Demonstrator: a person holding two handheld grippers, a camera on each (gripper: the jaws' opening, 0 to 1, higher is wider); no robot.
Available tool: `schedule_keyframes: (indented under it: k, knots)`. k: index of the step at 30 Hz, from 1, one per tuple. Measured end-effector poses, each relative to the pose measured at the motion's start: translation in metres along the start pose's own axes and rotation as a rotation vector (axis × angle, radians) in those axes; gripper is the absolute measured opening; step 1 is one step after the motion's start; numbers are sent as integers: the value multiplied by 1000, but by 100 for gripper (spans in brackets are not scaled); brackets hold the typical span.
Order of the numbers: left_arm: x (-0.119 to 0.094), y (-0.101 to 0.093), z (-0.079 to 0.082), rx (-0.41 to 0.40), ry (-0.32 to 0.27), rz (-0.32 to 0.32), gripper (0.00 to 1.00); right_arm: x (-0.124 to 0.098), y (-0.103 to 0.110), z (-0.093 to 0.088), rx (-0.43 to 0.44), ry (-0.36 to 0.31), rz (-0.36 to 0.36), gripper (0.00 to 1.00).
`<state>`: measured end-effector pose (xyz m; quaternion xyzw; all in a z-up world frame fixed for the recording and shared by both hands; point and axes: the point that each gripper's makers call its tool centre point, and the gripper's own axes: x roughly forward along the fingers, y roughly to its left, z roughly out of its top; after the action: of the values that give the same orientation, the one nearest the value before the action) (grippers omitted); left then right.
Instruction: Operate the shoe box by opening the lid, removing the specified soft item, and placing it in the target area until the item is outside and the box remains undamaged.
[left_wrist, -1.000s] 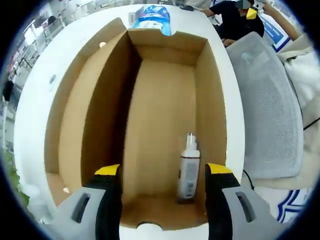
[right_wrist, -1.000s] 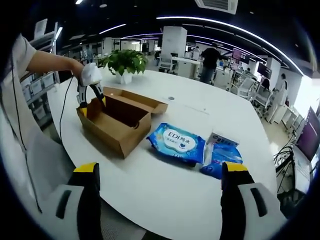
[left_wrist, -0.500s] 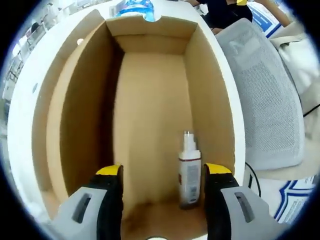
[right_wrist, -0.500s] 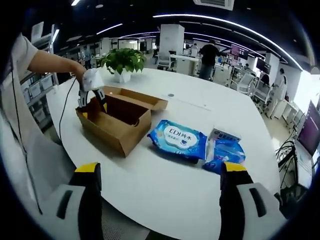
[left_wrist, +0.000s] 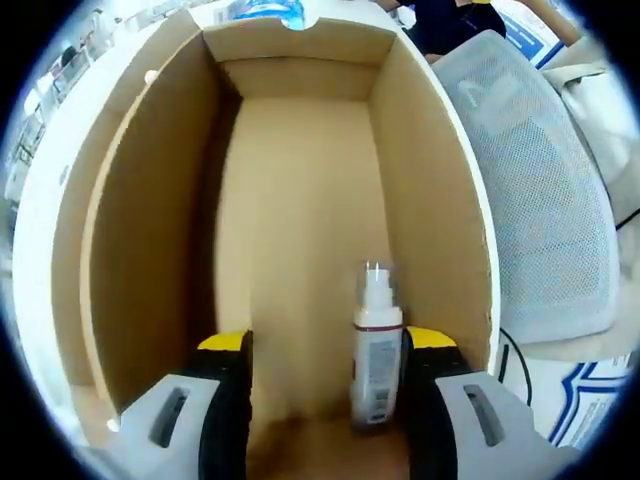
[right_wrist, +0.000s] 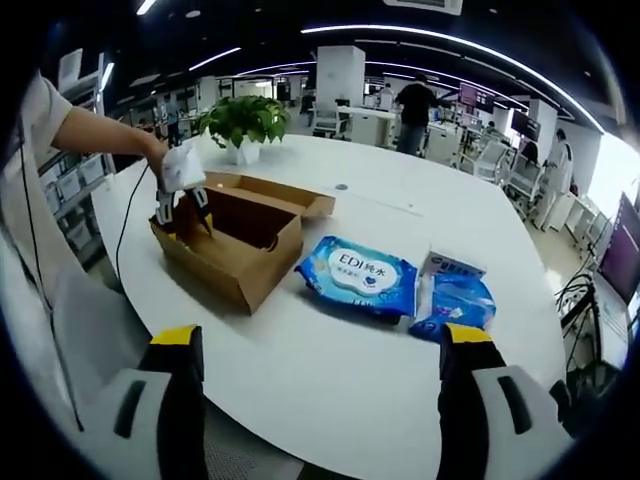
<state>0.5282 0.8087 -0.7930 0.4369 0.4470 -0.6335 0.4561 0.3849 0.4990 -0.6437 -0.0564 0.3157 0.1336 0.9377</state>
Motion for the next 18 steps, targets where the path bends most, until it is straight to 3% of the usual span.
schedule_keyframes:
  k: [10, 18]
  knots:
    - [0, -7, -2, -19, -14, -7, 48, 3, 2, 2, -6, -5, 7, 91]
    - [1, -13, -1, 34, -22, 2, 37, 4, 3, 2, -4, -11, 4, 89]
